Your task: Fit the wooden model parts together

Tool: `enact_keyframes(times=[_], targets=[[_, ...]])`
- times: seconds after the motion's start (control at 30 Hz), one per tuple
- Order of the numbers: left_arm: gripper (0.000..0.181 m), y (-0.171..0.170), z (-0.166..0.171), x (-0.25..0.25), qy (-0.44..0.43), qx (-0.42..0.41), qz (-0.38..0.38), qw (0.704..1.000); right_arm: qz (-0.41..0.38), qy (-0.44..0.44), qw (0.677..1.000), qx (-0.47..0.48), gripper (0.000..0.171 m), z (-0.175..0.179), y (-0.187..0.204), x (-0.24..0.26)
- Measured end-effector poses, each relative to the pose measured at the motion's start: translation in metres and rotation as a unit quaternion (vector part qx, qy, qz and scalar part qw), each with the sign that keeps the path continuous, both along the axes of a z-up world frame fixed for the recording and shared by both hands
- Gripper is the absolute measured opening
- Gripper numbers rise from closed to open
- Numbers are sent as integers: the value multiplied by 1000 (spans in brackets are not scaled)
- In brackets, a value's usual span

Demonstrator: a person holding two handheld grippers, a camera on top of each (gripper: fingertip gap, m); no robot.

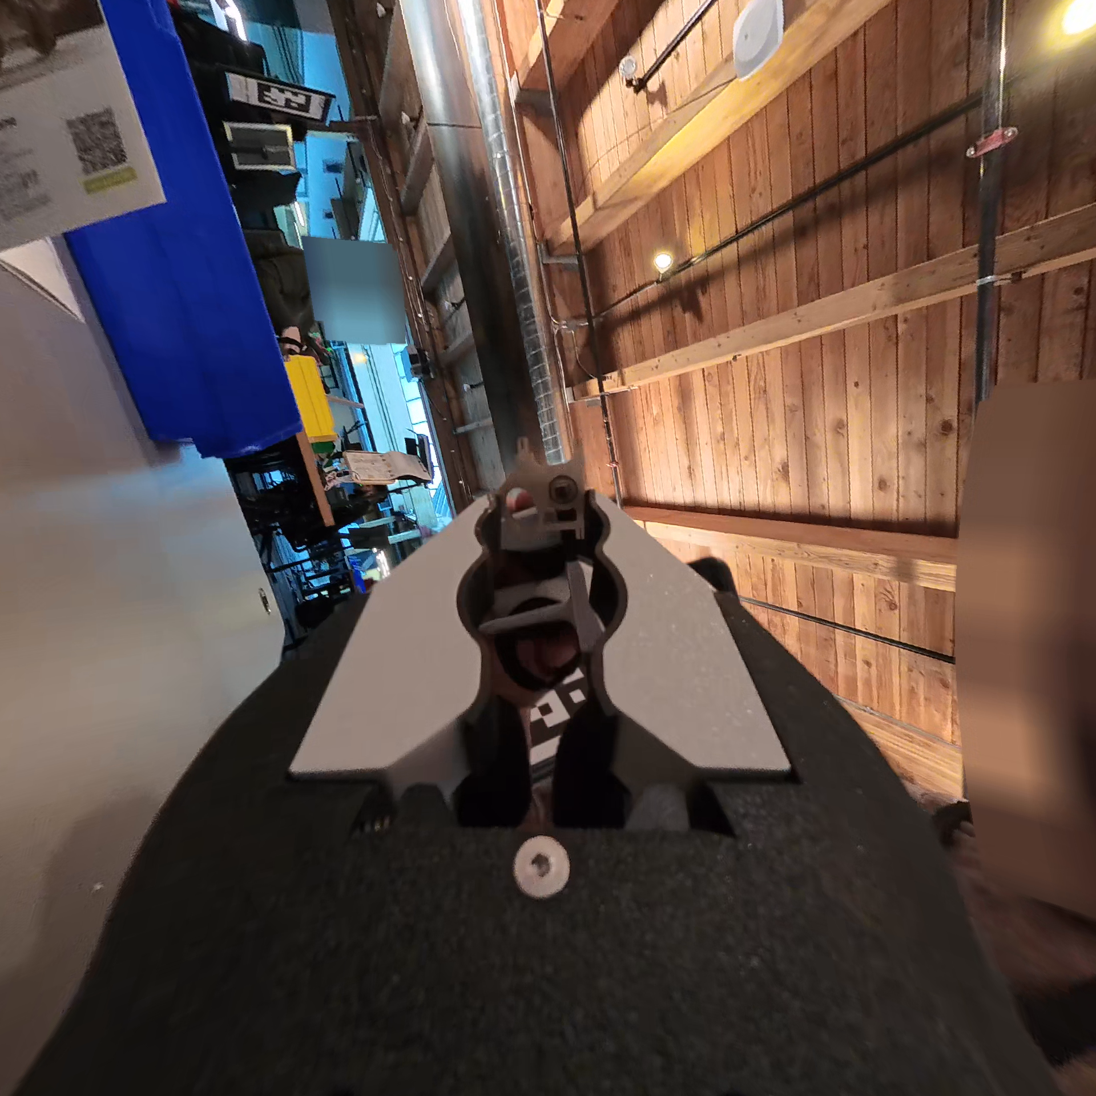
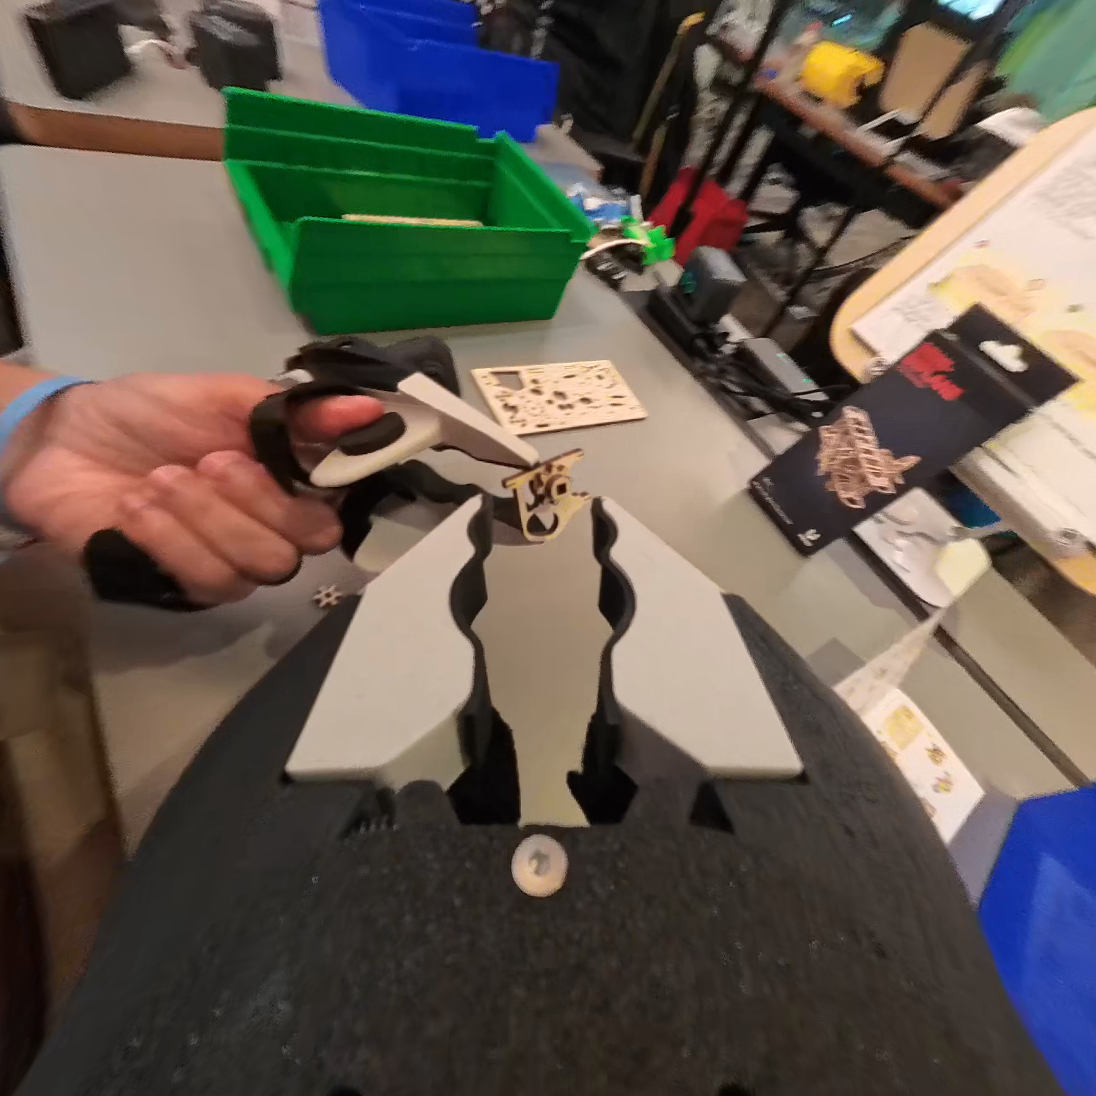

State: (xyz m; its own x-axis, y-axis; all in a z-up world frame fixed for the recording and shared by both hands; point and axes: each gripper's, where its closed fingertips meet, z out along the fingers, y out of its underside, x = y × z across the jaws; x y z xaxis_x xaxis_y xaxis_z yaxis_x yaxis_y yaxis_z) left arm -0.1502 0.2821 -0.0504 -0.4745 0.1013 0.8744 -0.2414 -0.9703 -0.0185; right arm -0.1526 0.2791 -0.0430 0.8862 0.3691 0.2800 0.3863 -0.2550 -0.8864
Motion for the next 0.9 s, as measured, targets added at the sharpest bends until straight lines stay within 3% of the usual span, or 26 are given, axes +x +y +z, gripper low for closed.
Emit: enact_keyframes(times=[0.3, 0.37, 0.63, 0.83, 0.87, 0.9], targets=[[25, -6, -4, 3, 15, 7, 12, 1000, -86, -70, 992, 66, 30, -10, 6, 0], [25, -9, -4, 4, 17, 11, 14, 1000, -92, -78, 990, 69, 21, -11, 6, 3], [26, -12, -7, 6, 32, 31, 16, 999, -92, -66, 990, 89, 19, -13, 2, 7], [25, -20, -5, 6, 27, 60, -18, 998, -26, 3, 996, 80, 21, -13, -5, 4], [3, -20, -3, 5, 20, 59, -19, 998, -22, 6, 997, 72, 21, -13, -6, 5], [3, -17, -3, 4, 18, 53, -14, 998, -29, 3, 997, 67, 28, -13, -5, 9]])
